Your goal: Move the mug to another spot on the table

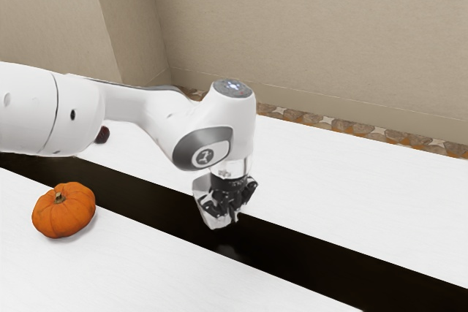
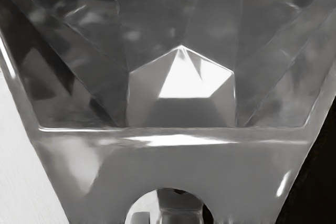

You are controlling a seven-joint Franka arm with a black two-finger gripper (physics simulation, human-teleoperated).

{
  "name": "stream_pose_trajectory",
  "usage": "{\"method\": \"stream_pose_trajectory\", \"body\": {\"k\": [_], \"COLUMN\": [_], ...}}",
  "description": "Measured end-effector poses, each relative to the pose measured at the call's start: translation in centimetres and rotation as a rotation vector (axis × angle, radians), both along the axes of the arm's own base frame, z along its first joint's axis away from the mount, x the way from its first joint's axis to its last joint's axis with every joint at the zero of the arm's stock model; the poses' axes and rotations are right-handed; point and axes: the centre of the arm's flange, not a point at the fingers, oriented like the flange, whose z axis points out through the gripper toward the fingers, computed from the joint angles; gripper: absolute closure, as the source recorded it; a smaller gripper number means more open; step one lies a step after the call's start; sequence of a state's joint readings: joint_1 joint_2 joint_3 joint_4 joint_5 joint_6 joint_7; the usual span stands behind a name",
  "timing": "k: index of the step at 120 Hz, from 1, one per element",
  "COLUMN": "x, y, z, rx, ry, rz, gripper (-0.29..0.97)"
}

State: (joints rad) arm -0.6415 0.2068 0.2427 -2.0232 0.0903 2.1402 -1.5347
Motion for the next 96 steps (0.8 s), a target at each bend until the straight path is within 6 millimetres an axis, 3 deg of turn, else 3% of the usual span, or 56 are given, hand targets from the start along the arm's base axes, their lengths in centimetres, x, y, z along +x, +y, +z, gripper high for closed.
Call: {"method": "stream_pose_trajectory", "body": {"k": [22, 47, 96], "x": [1.1, 2.6, 3.4], "y": [4.6, 7.7, 9.1], "z": [-0.5, -2.7, -5.4], "rx": [0.056, 0.115, 0.134], "ry": [0.042, 0.082, 0.086], "rz": [0.065, 0.109, 0.109], "gripper": [0.72, 0.72, 0.72]}}
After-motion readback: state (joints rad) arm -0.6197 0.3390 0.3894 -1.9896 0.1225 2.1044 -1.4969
